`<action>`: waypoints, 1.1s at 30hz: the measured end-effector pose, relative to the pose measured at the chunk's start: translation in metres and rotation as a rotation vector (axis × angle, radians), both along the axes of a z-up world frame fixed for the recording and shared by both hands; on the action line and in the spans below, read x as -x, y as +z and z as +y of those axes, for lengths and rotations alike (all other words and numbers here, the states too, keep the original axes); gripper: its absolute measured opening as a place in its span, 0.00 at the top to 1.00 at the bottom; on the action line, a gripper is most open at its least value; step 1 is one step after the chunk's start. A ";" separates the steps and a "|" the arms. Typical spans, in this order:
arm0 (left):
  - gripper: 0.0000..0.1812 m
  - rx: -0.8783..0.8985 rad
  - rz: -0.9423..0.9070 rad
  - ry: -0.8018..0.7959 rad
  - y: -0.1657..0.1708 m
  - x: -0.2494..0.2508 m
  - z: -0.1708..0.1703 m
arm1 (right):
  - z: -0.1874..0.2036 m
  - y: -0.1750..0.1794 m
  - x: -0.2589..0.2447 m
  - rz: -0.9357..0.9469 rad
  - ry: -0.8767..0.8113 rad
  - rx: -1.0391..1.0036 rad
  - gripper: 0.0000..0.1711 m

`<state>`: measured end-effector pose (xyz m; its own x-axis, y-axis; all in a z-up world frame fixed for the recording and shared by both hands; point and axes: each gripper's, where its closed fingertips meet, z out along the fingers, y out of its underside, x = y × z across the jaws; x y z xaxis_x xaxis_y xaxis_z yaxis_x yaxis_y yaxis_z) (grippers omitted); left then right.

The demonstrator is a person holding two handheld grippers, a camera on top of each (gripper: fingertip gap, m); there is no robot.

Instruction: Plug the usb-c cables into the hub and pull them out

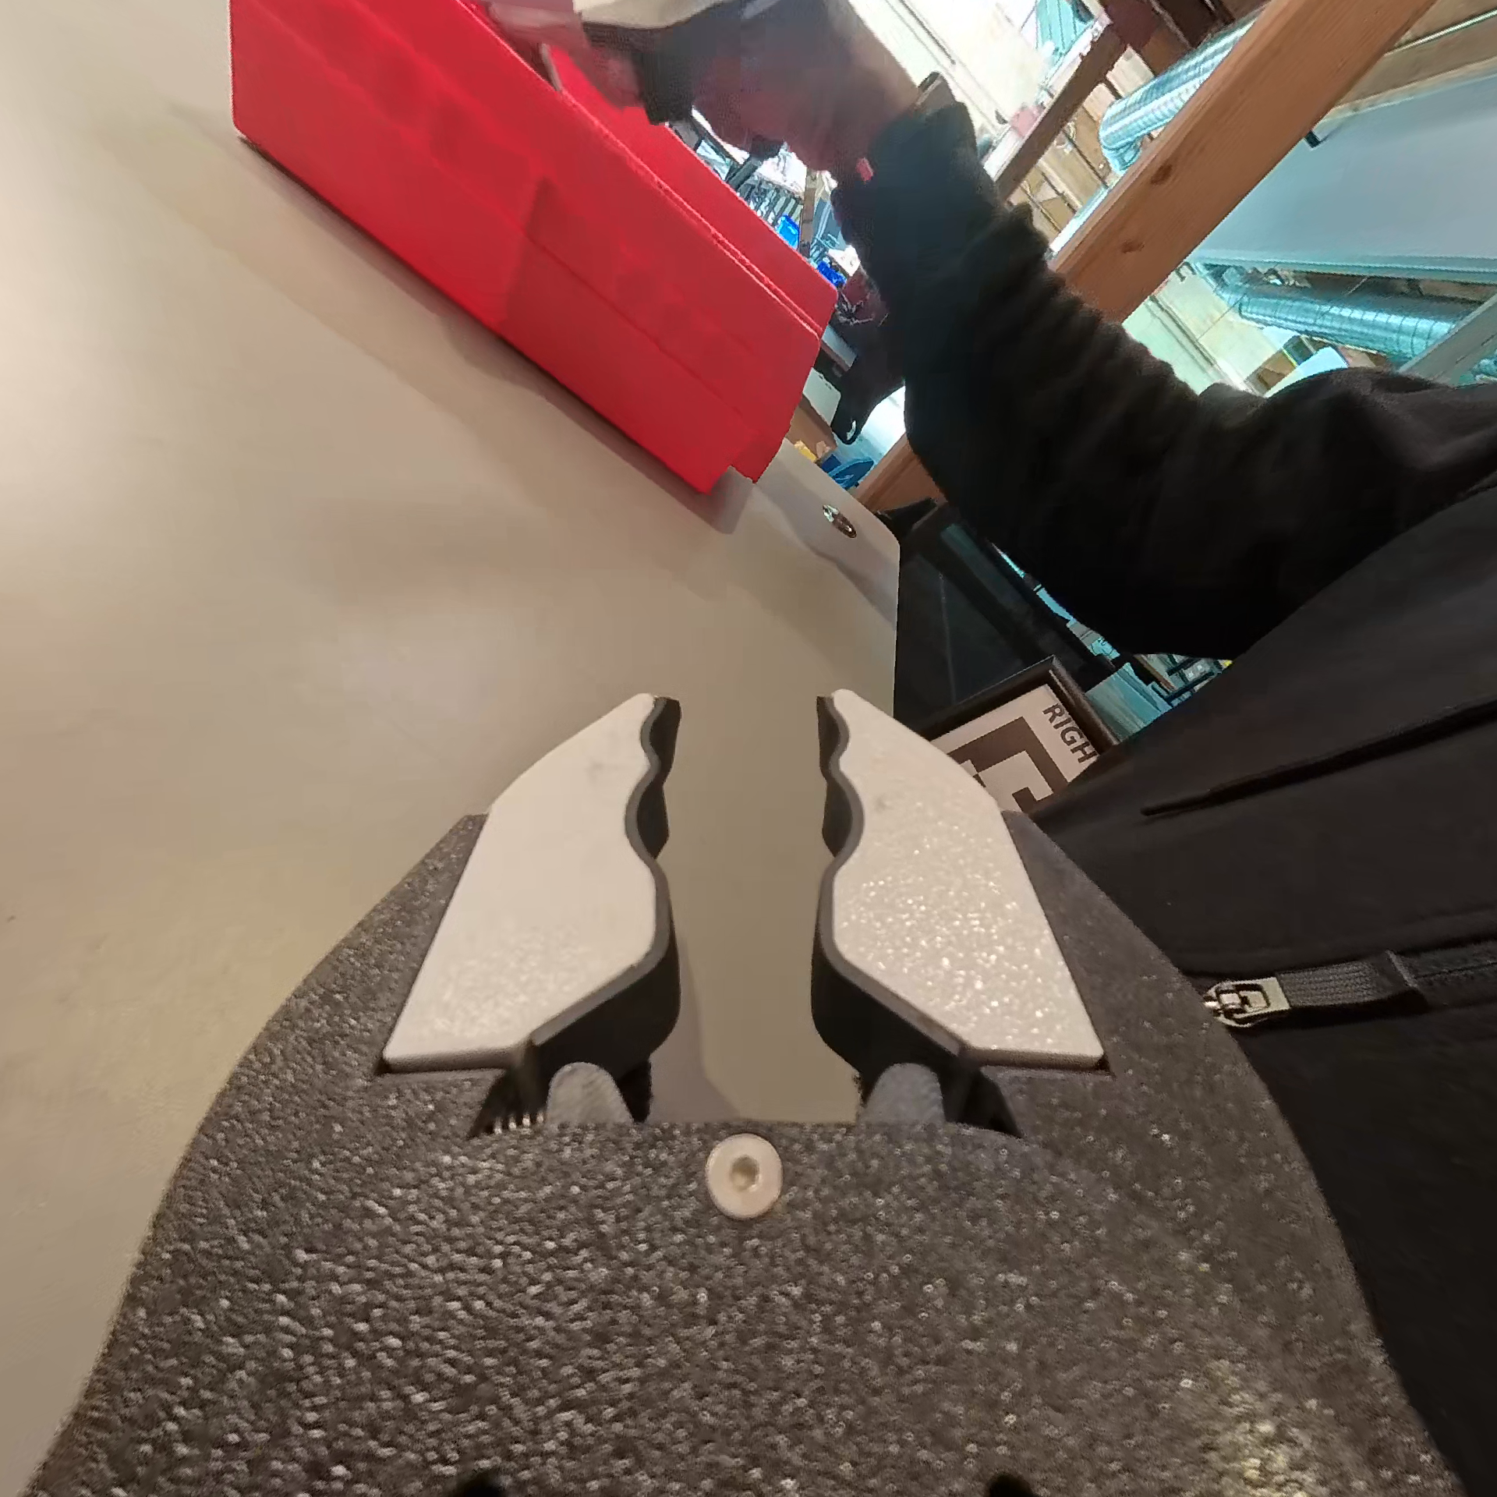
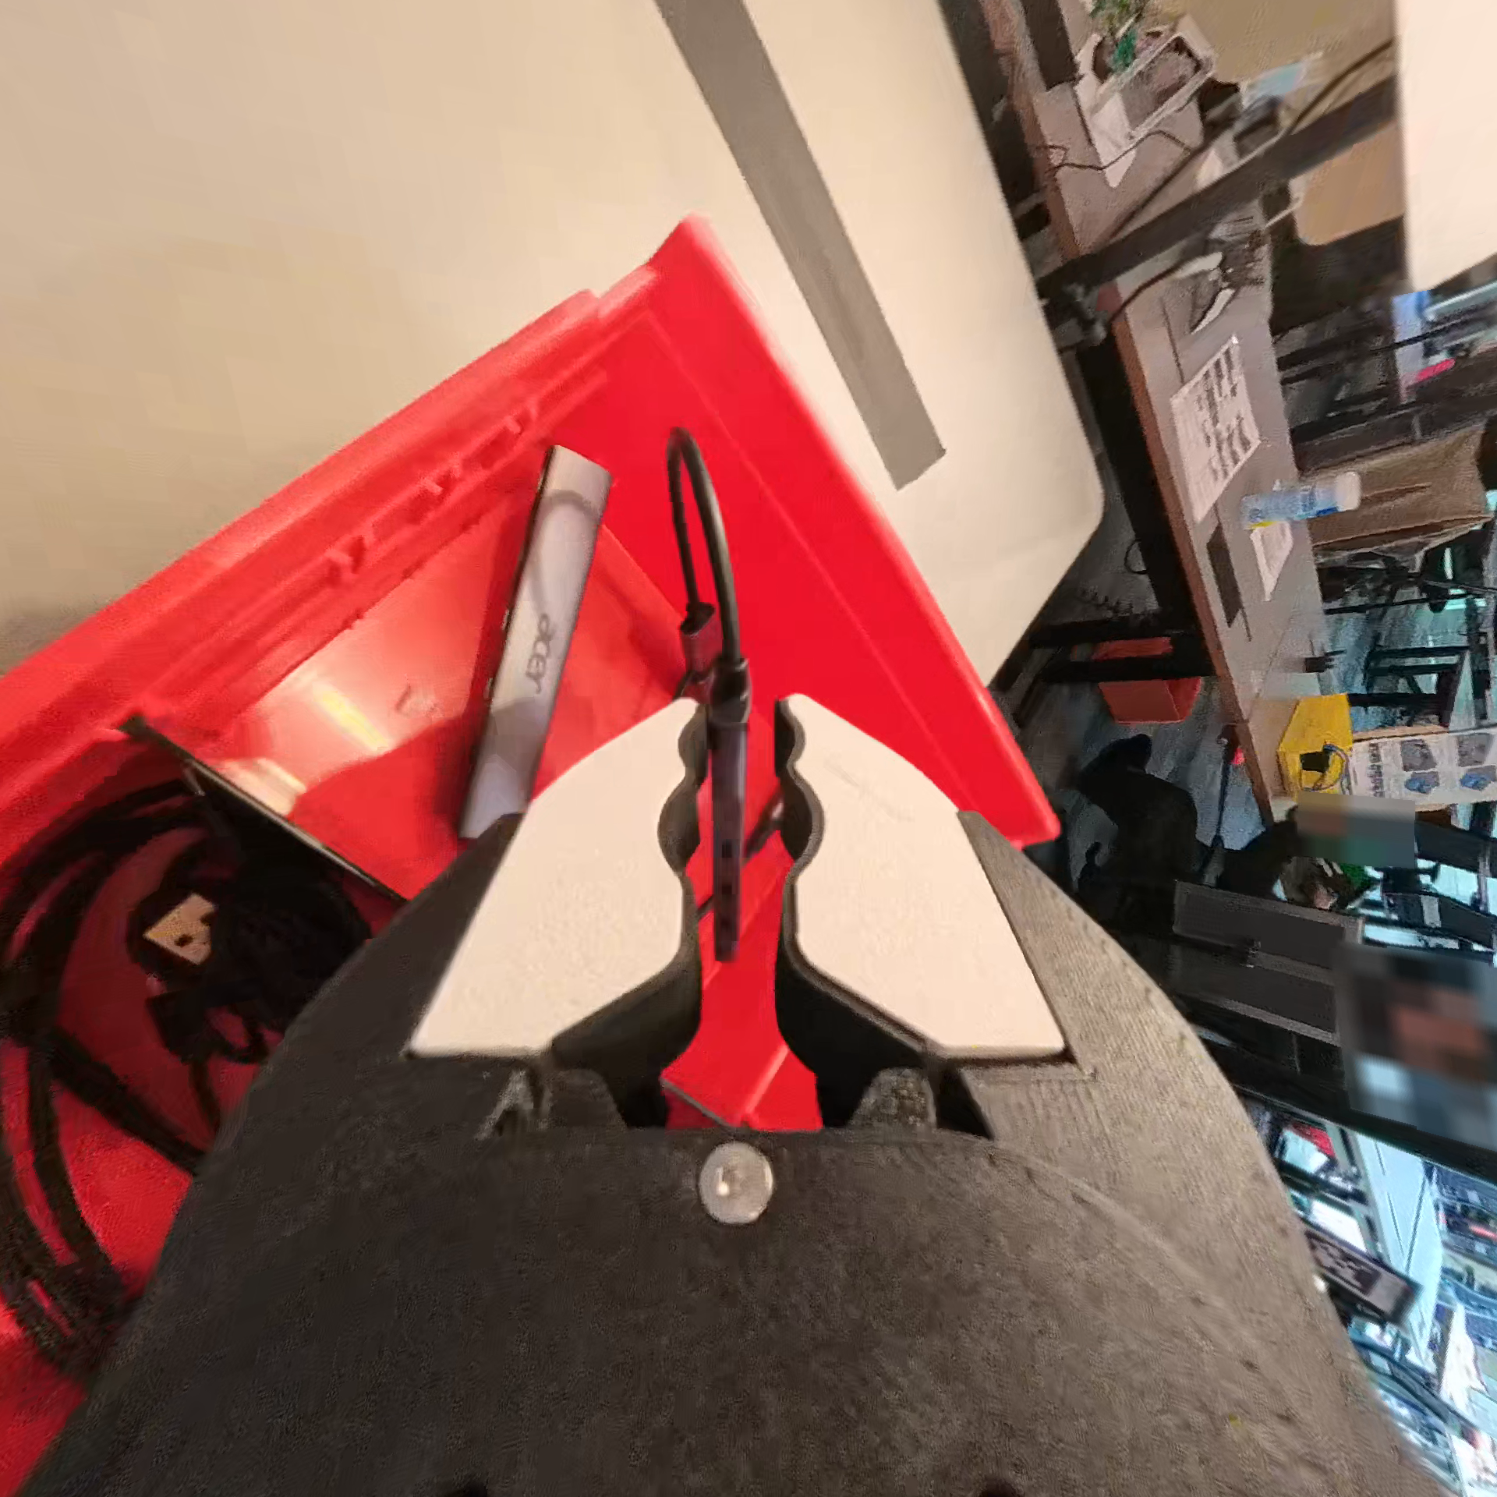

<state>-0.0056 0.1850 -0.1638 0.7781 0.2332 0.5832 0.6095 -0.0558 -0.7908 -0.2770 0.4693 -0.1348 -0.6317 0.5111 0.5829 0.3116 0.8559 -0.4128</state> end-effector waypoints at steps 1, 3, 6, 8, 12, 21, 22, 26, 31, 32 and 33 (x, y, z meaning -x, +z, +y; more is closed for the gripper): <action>0.81 -0.004 -0.004 0.005 0.000 -0.001 -0.001 | -0.004 -0.007 -0.003 -0.031 0.003 0.011 0.85; 0.81 -0.018 -0.008 0.017 0.001 -0.001 -0.005 | -0.014 -0.011 -0.012 -0.076 0.004 0.092 0.77; 0.81 -0.038 -0.015 0.018 0.003 -0.003 -0.011 | -0.021 -0.001 -0.022 -0.075 -0.006 0.256 0.71; 0.80 -0.054 -0.007 0.035 0.006 -0.002 -0.017 | -0.016 0.011 -0.029 -0.041 -0.027 0.327 0.69; 0.77 0.015 0.069 0.156 0.004 0.013 -0.050 | -0.016 0.035 -0.064 0.027 -0.028 0.473 0.69; 0.67 0.308 0.261 0.747 0.017 0.076 -0.231 | -0.064 0.020 -0.161 -0.078 -0.098 0.812 0.54; 0.66 0.343 0.285 0.813 0.022 0.080 -0.253 | -0.063 0.014 -0.163 -0.068 -0.142 0.778 0.53; 0.57 0.484 0.328 1.024 0.037 0.085 -0.337 | -0.063 -0.005 -0.166 -0.044 -0.292 0.676 0.50; 0.56 0.714 0.329 1.252 0.051 0.073 -0.442 | -0.064 -0.018 -0.166 -0.037 -0.389 0.615 0.51; 0.56 0.755 0.328 1.286 0.053 0.068 -0.460 | -0.065 -0.020 -0.165 -0.041 -0.406 0.608 0.51; 0.55 0.794 0.321 1.312 0.053 0.065 -0.477 | -0.065 -0.023 -0.164 -0.044 -0.425 0.596 0.52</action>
<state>-0.0704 -0.2917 -0.1107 -0.1442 0.9771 -0.1566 0.3831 -0.0908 -0.9192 -0.1127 0.4039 -0.1578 -0.3249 0.9396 0.1077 0.5937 0.2913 -0.7501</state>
